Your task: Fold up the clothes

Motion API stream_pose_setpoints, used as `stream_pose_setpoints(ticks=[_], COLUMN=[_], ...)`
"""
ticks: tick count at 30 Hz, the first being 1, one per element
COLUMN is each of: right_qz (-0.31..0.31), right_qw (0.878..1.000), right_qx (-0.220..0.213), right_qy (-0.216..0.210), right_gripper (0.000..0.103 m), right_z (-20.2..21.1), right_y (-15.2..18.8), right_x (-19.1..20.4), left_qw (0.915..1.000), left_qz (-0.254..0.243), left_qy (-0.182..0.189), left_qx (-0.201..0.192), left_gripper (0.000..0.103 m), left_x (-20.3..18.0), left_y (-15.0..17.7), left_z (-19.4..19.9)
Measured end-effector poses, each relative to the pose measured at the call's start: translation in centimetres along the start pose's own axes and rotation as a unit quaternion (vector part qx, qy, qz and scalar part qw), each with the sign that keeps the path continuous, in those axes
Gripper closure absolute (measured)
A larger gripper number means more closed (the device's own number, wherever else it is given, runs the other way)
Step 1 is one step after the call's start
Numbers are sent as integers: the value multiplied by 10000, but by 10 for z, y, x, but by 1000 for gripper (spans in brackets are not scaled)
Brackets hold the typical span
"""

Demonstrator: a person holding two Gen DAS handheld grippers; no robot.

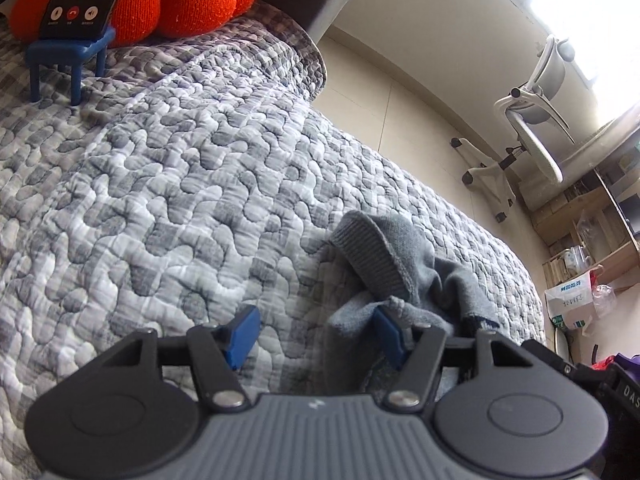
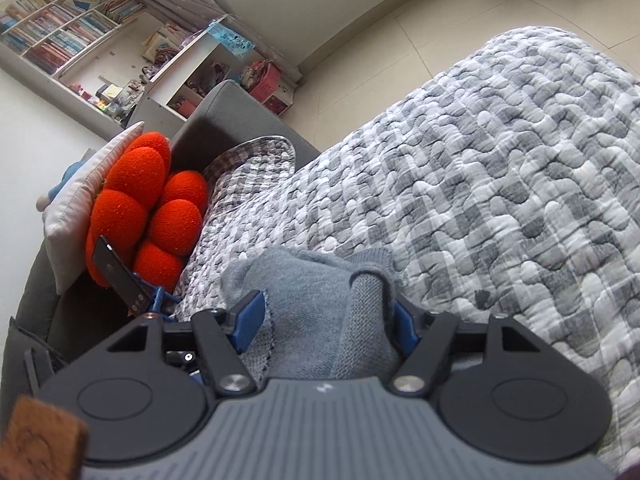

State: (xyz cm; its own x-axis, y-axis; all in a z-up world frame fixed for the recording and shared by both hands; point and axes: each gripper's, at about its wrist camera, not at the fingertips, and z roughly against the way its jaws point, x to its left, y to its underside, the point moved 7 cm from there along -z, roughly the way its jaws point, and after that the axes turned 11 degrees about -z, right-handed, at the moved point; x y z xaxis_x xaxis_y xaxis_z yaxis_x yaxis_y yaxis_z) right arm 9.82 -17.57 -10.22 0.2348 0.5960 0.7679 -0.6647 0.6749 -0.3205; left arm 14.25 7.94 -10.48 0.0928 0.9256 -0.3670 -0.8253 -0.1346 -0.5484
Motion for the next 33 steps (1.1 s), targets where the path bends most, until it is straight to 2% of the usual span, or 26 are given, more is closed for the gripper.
stream_pose_setpoints(ticks=[3, 7, 8, 11, 14, 17, 22, 27, 30, 33], right_qz=[177, 488, 598, 757, 680, 594, 413, 324, 547, 872], right_qw=[9996, 9984, 9980, 9969, 9965, 9963, 9933, 9887, 9784, 9622], right_qx=[153, 220, 202, -46, -324, -443, -634, -914, -1291, -1652], right_qy=[-178, -172, -102, 204, 369, 432, 878, 1141, 1518, 1983], right_gripper=[33, 36, 40, 67, 78, 80, 84, 85, 90, 95], right_z=[1, 2, 3, 8, 17, 25, 31, 43, 52, 58], right_y=[9, 24, 27, 28, 23, 20, 17, 12, 6, 1], right_x=[12, 22, 24, 22, 17, 13, -5, -16, -22, -29], left_qw=[10000, 10000, 10000, 9999, 9995, 9995, 9995, 9998, 9998, 9997], left_qz=[-9, -45, -33, 56, 56, 67, 82, 39, 59, 72], left_qy=[53, 46, 29, -106, -268, -268, -260, -207, -209, -216], left_qx=[0, -19, -14, -57, -164, -183, -139, -48, 3, 56], left_gripper=[47, 51, 51, 52, 52, 52, 51, 51, 51, 51], left_x=[-6, -11, -11, -10, -9, -8, -7, -9, -7, -5], left_y=[0, 0, 0, 0, -1, -1, 1, 5, 6, 7], left_z=[0, -2, -2, -1, 5, 10, 11, 10, 10, 9])
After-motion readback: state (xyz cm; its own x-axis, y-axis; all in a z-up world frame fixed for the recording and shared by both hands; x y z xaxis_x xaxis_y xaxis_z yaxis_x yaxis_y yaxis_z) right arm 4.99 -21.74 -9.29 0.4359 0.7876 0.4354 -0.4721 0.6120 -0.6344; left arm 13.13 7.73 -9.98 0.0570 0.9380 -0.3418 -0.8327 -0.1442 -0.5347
